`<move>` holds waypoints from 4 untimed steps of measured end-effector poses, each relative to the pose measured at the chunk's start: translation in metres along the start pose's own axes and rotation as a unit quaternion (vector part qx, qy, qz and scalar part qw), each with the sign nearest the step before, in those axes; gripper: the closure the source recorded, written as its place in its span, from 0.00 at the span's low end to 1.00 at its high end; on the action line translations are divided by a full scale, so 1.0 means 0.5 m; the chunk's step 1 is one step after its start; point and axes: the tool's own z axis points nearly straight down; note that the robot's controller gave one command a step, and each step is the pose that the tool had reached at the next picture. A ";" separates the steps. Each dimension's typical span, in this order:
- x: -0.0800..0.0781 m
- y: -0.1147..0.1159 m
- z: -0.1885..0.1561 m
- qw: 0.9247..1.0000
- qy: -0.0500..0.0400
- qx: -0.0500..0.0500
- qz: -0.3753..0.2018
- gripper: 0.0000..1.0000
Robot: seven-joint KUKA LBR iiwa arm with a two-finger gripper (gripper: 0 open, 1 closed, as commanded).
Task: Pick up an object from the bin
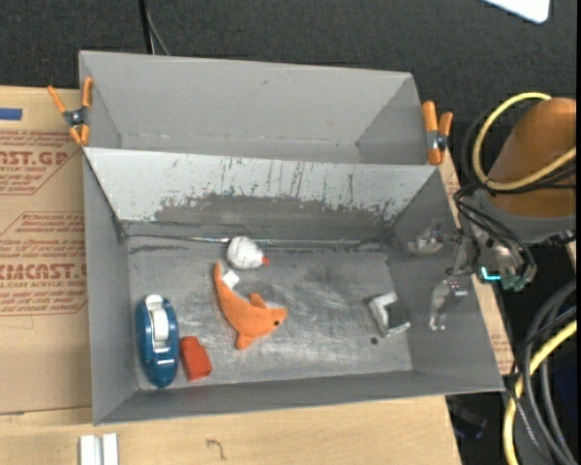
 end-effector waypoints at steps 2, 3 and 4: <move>-0.095 0.027 -0.089 1.000 -0.004 0.000 0.018 0.00; -0.102 0.036 -0.009 0.999 -0.009 0.002 -0.035 0.00; -0.043 0.020 0.121 0.987 -0.005 0.001 -0.163 0.00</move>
Offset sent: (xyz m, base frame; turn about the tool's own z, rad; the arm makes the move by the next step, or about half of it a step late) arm 0.0528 0.0148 0.0491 0.0408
